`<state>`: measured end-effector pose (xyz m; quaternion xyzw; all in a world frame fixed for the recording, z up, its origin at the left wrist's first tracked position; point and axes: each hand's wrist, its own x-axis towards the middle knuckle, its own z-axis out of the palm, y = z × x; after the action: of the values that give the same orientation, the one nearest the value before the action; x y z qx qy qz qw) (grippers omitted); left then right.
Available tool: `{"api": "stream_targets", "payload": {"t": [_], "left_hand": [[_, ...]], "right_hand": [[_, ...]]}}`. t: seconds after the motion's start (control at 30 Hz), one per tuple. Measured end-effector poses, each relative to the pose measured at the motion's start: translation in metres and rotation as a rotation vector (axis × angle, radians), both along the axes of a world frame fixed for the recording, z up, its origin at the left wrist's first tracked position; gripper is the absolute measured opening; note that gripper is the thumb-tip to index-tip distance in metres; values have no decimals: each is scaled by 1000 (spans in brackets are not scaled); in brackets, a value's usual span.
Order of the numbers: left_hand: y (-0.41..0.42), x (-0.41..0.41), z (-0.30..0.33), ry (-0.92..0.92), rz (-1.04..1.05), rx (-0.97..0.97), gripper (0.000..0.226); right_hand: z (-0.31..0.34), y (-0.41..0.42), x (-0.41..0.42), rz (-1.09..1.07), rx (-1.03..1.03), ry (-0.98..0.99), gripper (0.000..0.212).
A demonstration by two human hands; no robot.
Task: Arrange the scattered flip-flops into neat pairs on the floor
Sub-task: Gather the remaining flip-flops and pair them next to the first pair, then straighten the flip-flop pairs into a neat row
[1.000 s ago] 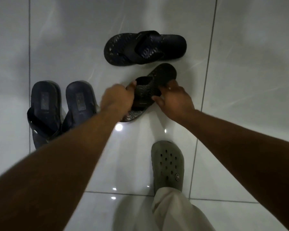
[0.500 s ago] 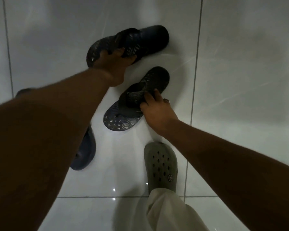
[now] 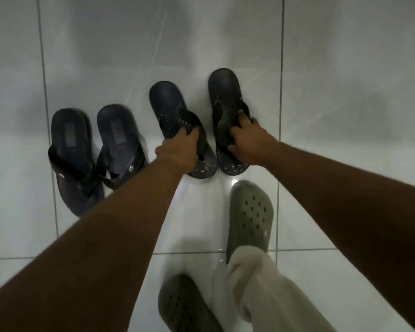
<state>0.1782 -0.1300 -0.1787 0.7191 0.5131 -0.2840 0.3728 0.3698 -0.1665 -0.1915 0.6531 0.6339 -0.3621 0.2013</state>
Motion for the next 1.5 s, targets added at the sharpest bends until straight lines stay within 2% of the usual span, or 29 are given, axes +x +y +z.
{"api": "stream_targets", "payload": {"t": [0.07,0.2,0.37,0.53,0.63,0.73,0.8,0.9,1.0,1.13,1.3,1.4,1.5], "left_hand": [[-21,-7,-3,61,-46,33,75],[-21,-20,-25,-105,-22,130,70],[-46,-8,-35,-167,-204,84,57],[-50,-2,-32,-163,-93,79,58],[-46,-3,-29,-175,-182,96,65],[-39,-21,0,-171,-232,198,81],[-38,-52,34,-141,-232,239,83],[-32,-116,82,-54,-150,218,84],[-26,-175,99,-23,-133,217,85],[-10,-225,79,28,-167,196,83],[11,-273,19,78,-142,156,88],[-1,-279,-14,45,-263,58,75],[-4,-298,-29,-11,-175,188,63]], "right_hand": [[-3,-22,-8,-58,9,-25,61],[-14,-45,-15,-163,128,20,61],[-22,-110,-15,-215,36,-31,65],[-20,-103,-27,-258,39,-15,59],[-14,-100,-24,-240,17,14,65],[8,-93,-14,-224,64,-24,73],[33,-91,-22,-240,86,-29,76],[72,-80,-71,-232,75,12,82],[92,-55,-137,-132,79,97,84],[77,-16,-206,-93,83,135,87],[28,-3,-264,-53,11,40,91],[-2,-19,-282,-55,-11,0,90],[-19,-13,-305,-134,76,8,90]]}}
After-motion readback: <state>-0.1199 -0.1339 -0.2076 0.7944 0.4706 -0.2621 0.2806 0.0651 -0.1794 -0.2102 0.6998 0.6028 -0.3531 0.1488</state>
